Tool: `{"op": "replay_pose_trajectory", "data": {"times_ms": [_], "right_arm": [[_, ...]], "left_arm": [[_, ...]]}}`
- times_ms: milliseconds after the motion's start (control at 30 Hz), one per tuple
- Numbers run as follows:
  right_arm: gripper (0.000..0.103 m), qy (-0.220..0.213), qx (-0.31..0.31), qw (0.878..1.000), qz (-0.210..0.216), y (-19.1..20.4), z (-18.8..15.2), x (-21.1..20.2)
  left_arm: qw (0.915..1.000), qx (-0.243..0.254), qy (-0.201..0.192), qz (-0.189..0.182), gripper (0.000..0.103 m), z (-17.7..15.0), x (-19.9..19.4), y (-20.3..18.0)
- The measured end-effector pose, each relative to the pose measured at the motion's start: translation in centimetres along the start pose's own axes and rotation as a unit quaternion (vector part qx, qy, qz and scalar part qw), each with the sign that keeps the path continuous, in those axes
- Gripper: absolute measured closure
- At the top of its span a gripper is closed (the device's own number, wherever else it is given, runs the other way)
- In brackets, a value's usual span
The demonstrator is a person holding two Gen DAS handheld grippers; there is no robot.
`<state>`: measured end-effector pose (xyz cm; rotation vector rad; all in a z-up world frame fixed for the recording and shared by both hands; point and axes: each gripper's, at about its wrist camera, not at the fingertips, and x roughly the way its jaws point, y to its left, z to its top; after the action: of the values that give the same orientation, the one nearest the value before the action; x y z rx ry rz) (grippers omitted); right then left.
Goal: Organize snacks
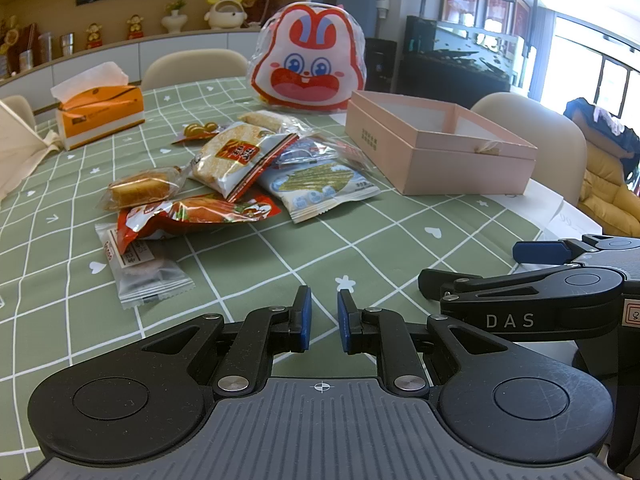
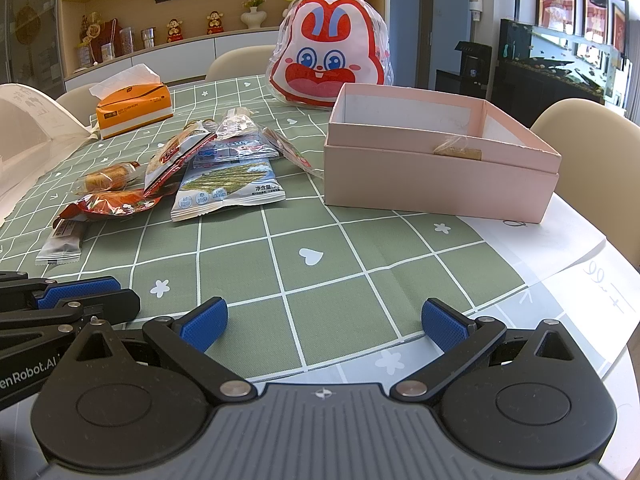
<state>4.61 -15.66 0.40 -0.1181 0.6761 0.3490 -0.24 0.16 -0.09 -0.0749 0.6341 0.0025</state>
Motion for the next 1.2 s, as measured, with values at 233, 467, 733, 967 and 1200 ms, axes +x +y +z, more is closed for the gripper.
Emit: {"op": "replay_pose_trajectory", "data": {"times_ms": [233, 467, 733, 967, 1200], "right_arm": [[0.000, 0.000, 0.000, 1.000, 0.000, 0.0, 0.0, 0.0], [0.000, 0.000, 0.000, 1.000, 0.000, 0.0, 0.0, 0.0], [0.000, 0.001, -0.001, 1.000, 0.001, -0.1, 0.1, 0.0], [0.000, 0.033, -0.013, 0.999, 0.017, -0.4, 0.9, 0.1], [0.000, 0.073, -0.033, 0.996, 0.028, -0.4, 1.9, 0.4]], "left_arm": [[1.0000, 0.000, 0.000, 0.000, 0.085, 0.0, 0.0, 0.0], [1.0000, 0.000, 0.000, 0.000, 0.085, 0.0, 0.0, 0.0], [1.0000, 0.000, 0.000, 0.000, 0.085, 0.0, -0.1, 0.3], [0.9996, 0.023, 0.017, -0.007, 0.085, 0.5, -0.3, -0.1], [0.9930, -0.067, 0.044, -0.086, 0.085, 3.6, -0.4, 3.8]]}}
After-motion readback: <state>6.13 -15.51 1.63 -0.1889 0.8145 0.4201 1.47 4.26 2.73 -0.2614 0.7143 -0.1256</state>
